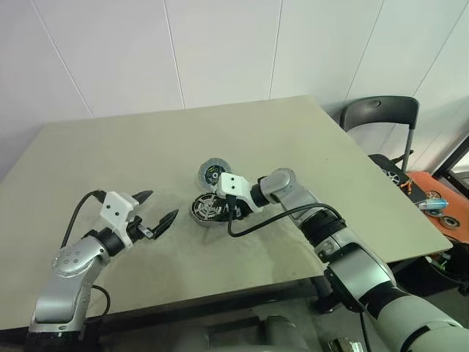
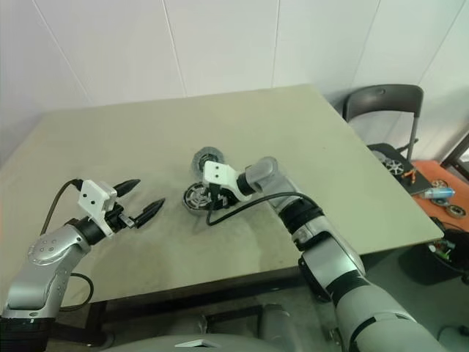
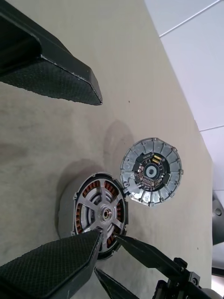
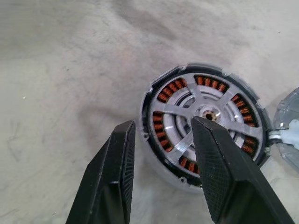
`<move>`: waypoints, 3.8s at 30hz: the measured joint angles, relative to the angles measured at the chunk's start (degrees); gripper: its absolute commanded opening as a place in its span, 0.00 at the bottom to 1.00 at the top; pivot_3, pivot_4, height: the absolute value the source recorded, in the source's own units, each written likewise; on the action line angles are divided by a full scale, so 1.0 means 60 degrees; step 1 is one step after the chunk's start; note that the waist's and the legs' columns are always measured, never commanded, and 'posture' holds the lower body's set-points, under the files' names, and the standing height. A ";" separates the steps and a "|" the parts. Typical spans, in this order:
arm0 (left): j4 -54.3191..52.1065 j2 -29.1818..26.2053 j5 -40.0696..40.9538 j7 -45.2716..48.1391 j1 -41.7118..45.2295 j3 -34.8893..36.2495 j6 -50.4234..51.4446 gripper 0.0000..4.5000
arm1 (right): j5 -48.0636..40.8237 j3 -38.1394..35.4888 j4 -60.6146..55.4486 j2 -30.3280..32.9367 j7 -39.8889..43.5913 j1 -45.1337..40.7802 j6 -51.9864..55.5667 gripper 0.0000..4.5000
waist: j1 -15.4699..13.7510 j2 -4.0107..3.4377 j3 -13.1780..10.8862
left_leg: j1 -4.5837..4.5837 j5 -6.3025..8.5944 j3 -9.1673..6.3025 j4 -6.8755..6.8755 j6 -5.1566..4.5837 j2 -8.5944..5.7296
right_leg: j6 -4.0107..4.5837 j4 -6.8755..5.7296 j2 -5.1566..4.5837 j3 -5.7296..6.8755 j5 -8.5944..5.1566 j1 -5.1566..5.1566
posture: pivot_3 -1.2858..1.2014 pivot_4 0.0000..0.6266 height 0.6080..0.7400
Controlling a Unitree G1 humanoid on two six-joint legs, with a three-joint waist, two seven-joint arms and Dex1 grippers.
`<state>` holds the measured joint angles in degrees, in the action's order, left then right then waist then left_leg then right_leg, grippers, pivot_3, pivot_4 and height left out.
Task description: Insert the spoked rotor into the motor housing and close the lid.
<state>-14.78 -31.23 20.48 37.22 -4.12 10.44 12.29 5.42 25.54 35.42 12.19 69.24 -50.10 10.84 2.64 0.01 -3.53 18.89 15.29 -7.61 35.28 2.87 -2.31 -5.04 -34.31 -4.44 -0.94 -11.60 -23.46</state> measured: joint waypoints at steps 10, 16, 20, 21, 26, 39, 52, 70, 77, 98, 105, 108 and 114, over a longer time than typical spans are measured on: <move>-0.0110 0.0000 0.0002 -0.0025 0.0004 0.0000 0.0150 1.00 | 0.0885 0.0469 0.0237 0.0115 -0.0527 0.0049 -0.0802 0.44 | -0.0011 0.0000 0.0000 | -0.0001 0.0000 0.0001 0.0000 0.0000 -0.0001 | 0.0000 0.0001 -0.0001 -0.0001 0.0000 0.0002 | 0.52 0.00 1.00; -0.0110 -0.0002 0.0001 -0.0020 0.0001 0.0001 0.0148 1.00 | 0.1314 0.0601 0.0519 0.0159 -0.0780 0.0028 -0.1402 0.32 | -0.0009 0.0001 0.0001 | -0.0043 0.0000 0.0001 0.0000 0.0000 0.0000 | 0.0001 -0.0001 0.0000 -0.0002 -0.0001 0.0037 | 0.52 0.00 1.00; -0.0110 -0.0001 0.0001 -0.0014 -0.0002 0.0000 0.0146 1.00 | 0.1293 0.0581 0.0486 0.0134 -0.0659 0.0072 -0.1399 0.05 | 0.0010 0.0001 0.0001 | -0.0071 0.0001 0.0003 0.0001 0.0001 0.0002 | 0.0003 -0.0007 0.0001 -0.0004 -0.0003 0.0058 | 0.52 0.00 1.00; -0.0111 -0.0001 0.0001 -0.0010 -0.0003 -0.0001 0.0145 1.00 | 0.1283 0.0573 0.0454 0.0068 -0.0654 0.0095 -0.1364 0.00 | 0.0007 0.0000 0.0000 | -0.0071 0.0000 0.0003 0.0000 0.0001 0.0002 | 0.0003 -0.0008 0.0001 -0.0004 -0.0003 0.0057 | 0.52 0.00 1.00; -0.0110 -0.0002 0.0001 -0.0009 -0.0013 0.0000 0.0144 1.00 | 0.1131 0.0457 0.0423 -0.0093 -0.0695 0.0116 -0.1010 0.00 | -0.0009 0.0000 0.0000 | -0.0049 0.0001 0.0003 -0.0005 0.0001 0.0002 | 0.0002 0.0004 0.0000 -0.0005 -0.0002 0.0042 | 0.52 0.00 1.00; -0.0096 -0.0001 -0.0003 0.0010 -0.0004 -0.0001 0.0121 1.00 | 0.0302 -0.0171 0.0174 -0.0349 -0.0413 0.0054 0.0029 0.53 | -0.0005 -0.0001 -0.0003 | -0.0046 0.0001 0.0006 -0.0016 0.0001 0.0004 | 0.0001 0.0003 0.0004 -0.0009 -0.0002 0.0030 | 0.52 0.00 1.00; 0.0026 0.0000 -0.0009 0.0079 -0.0017 -0.0020 -0.0051 1.00 | -0.2490 -0.3739 0.0986 -0.0640 -0.2355 -0.1841 0.1361 0.01 | -0.0031 -0.0005 -0.0007 | -0.0031 0.0002 0.0003 -0.0012 0.0002 0.0002 | 0.0003 0.0010 0.0002 -0.0005 -0.0002 0.0022 | 0.52 0.00 1.00; -0.0037 0.0013 0.0001 0.0033 -0.0004 -0.0040 0.0088 1.00 | 0.0177 -0.2572 0.5151 0.0879 -0.3744 -0.2031 -0.1016 0.00 | 0.0242 -0.0008 -0.0008 | 0.0074 0.0000 0.0053 0.0002 0.0001 -0.0003 | -0.0013 -0.0004 0.0004 -0.0061 0.0026 -0.0087 | 0.52 0.00 1.00; 0.0006 0.0012 0.0000 0.0085 -0.0082 -0.0035 -0.0049 1.00 | -0.0665 -0.3394 0.4834 0.0648 -0.3201 -0.2050 -0.0608 0.00 | 0.0220 -0.0008 -0.0007 | 0.0075 0.0000 0.0052 0.0005 0.0001 -0.0004 | -0.0018 0.0002 0.0003 -0.0061 0.0030 -0.0081 | 0.52 0.00 1.00; -0.0008 0.0010 0.0001 0.0068 -0.0080 -0.0061 -0.0015 1.00 | -0.0715 -0.3387 0.3822 0.0081 -0.4263 -0.1675 -0.0158 0.00 | 0.0223 -0.0008 -0.0007 | 0.0073 0.0000 0.0050 0.0010 0.0002 -0.0003 | -0.0019 -0.0009 0.0005 -0.0060 0.0032 -0.0084 | 0.52 0.00 1.00; -0.0004 0.0010 0.0001 0.0158 -0.0088 -0.0062 -0.0029 1.00 | 0.0426 -0.2406 0.4301 0.0401 -0.4359 -0.1586 -0.0295 0.00 | 0.0230 -0.0007 -0.0006 | 0.0071 0.0000 0.0051 0.0010 0.0002 -0.0003 | -0.0019 -0.0010 0.0005 -0.0061 0.0032 -0.0083 | 0.52 0.00 1.00; 0.0000 0.0010 0.0000 0.0184 -0.0090 -0.0062 -0.0033 1.00 | 0.0436 -0.2339 0.4300 0.0324 -0.4133 -0.1324 -0.0277 0.00 | 0.0240 -0.0007 -0.0006 | 0.0071 0.0000 0.0052 0.0011 0.0001 -0.0003 | -0.0019 -0.0014 0.0006 -0.0062 0.0033 -0.0083 | 0.52 0.00 1.00; 0.0006 0.0010 0.0000 0.0218 -0.0089 -0.0065 -0.0040 1.00 | -0.0583 -0.3100 0.3764 -0.0218 -0.3597 -0.1364 -0.0144 0.00 | 0.0231 -0.0007 -0.0006 | 0.0063 0.0000 0.0049 0.0016 0.0002 0.0000 | -0.0020 -0.0031 0.0010 -0.0063 0.0034 -0.0083 | 0.52 0.00 1.00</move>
<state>-14.75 -31.17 20.48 38.52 -4.66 10.05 12.06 1.92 6.94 58.00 10.88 47.66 -58.29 9.97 4.02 -0.03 -3.57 19.27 15.29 -7.32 35.38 2.87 -2.32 -5.16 -34.50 -4.38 -1.31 -11.40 -23.96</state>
